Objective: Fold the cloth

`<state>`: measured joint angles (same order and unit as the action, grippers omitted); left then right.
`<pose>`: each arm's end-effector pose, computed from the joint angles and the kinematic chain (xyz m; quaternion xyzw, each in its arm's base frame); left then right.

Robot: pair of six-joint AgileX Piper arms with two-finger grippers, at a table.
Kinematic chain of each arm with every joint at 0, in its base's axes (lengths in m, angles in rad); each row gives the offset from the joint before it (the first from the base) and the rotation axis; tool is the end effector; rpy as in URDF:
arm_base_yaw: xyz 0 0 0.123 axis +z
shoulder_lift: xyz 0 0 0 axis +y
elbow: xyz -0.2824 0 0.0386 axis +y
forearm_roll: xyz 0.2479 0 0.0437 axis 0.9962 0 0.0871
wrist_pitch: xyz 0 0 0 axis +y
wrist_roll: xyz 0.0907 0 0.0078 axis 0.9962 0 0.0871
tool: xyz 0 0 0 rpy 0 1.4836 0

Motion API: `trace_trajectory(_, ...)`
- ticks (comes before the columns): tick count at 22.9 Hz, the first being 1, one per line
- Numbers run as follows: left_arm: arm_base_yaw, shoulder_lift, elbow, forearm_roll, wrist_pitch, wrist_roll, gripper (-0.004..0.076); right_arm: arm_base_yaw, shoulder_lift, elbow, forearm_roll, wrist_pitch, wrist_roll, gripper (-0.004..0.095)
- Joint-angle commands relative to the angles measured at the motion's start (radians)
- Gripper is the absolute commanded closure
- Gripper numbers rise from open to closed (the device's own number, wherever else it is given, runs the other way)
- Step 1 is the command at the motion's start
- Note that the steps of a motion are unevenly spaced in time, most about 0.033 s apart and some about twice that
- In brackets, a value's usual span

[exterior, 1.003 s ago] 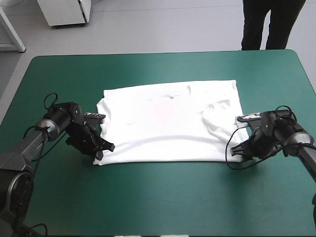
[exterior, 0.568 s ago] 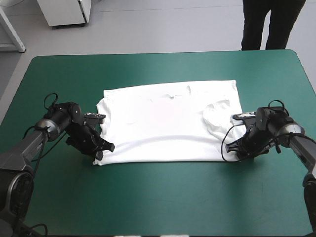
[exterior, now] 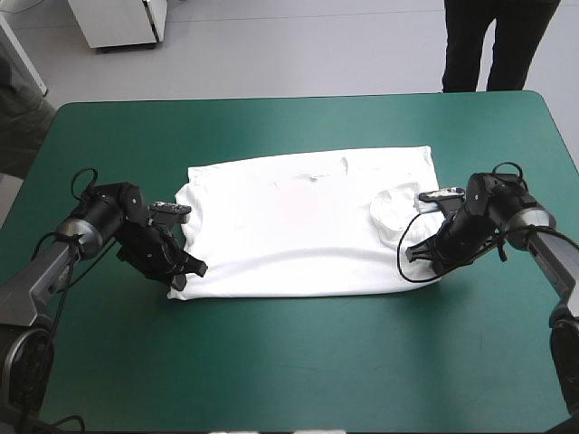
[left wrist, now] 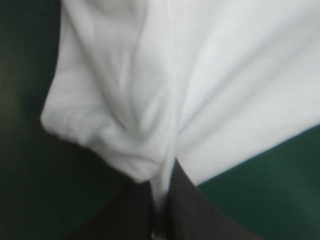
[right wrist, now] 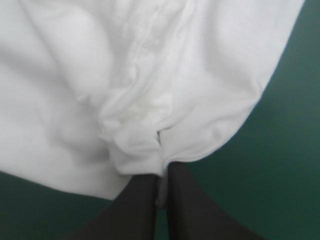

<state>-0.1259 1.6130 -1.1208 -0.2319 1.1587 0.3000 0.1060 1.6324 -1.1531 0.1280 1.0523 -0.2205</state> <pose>0.2863 -0.0556 0.2359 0.1650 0.9806 -0.1055 0.0127 0.3048 0.0426 0.2372 -0.1341 0.9873 0.0537 0.0662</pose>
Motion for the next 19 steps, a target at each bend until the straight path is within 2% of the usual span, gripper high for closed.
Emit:
trace_trajectory(1,-0.001,-0.102,-0.062,-0.017,0.064,0.004,0.0701,-0.004,-0.096,-0.098,-0.015,0.078,-0.002,0.0921)
trace_trajectory(4,-0.001,-0.193,-0.124,-0.020,0.127,-0.012,0.0701,-0.004,-0.188,-0.119,-0.047,0.099,0.032,0.0923)
trace_trajectory(11,-0.001,-0.398,-0.146,-0.020,0.130,-0.063,0.0701,-0.004,-0.378,-0.119,-0.084,0.133,0.068,0.0923)
trace_trajectory(15,-0.001,-0.439,-0.146,-0.020,0.130,-0.066,0.0701,-0.004,-0.405,-0.119,-0.089,0.127,0.068,0.0923)
trace_trajectory(19,-0.001,-0.442,-0.156,-0.018,0.130,-0.066,0.0701,-0.004,-0.403,-0.145,-0.090,0.062,0.068,0.0923)
